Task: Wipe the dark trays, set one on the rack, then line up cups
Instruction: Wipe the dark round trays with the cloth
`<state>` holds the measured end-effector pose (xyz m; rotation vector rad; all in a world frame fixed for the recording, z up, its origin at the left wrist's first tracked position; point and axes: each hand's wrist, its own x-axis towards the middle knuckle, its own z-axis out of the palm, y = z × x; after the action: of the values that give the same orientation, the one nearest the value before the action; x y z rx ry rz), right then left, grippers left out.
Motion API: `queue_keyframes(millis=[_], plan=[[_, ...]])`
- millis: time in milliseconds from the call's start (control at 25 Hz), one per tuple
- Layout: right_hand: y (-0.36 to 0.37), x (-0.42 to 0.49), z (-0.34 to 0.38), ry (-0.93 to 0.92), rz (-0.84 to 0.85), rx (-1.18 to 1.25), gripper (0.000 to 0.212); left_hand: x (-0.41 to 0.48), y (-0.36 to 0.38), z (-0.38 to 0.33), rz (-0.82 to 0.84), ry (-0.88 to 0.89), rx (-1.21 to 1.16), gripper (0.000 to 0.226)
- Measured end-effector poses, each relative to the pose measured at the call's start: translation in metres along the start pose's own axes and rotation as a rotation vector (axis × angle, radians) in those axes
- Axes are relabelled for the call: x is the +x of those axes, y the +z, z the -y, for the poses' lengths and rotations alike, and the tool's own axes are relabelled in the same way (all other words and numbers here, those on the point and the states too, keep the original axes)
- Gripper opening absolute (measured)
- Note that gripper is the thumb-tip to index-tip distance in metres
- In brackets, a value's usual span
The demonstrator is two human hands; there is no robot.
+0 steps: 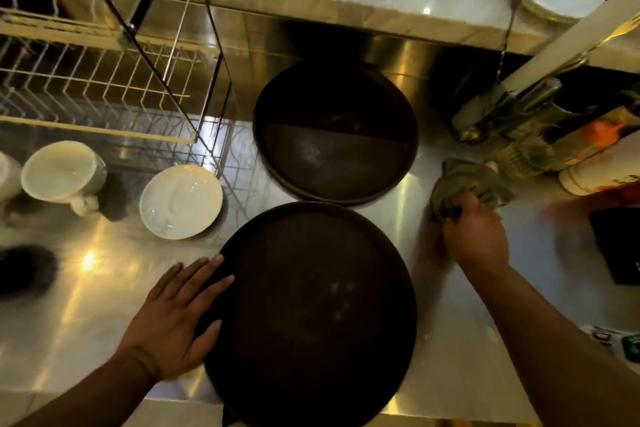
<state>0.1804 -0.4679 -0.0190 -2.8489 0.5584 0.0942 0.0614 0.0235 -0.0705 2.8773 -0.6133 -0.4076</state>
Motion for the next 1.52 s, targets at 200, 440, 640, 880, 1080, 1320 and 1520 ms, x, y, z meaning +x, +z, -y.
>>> queue_keyframes(millis=[200,440,640,880,1080,1320,1520], plan=[[-0.043,-0.006,0.008,0.006,-0.101,0.185,0.038,-0.002,0.004,0.003,-0.005,0.002,-0.011,0.065],[-0.153,-0.021,0.037,0.103,-0.204,0.635,0.029,-0.002,0.002,0.0,-0.013,0.003,-0.019,0.065],[-0.176,-0.047,0.07,0.083,-0.154,0.85,0.031,0.001,-0.005,-0.004,-0.001,-0.012,-0.02,0.065],[-0.089,-0.074,0.099,-0.123,0.093,0.659,0.047,-0.001,-0.002,-0.002,-0.007,-0.013,-0.005,0.065],[0.015,-0.083,0.101,-0.256,0.321,-0.08,0.069,-0.001,0.005,0.0,-0.054,0.009,0.007,0.066],[0.022,-0.051,0.123,-0.318,0.163,-0.104,0.033,0.0,0.011,0.002,-0.093,0.036,0.01,0.065],[-0.007,-0.061,0.166,-0.347,0.097,0.548,0.022,0.0,0.012,0.002,-0.086,0.031,0.022,0.066]])
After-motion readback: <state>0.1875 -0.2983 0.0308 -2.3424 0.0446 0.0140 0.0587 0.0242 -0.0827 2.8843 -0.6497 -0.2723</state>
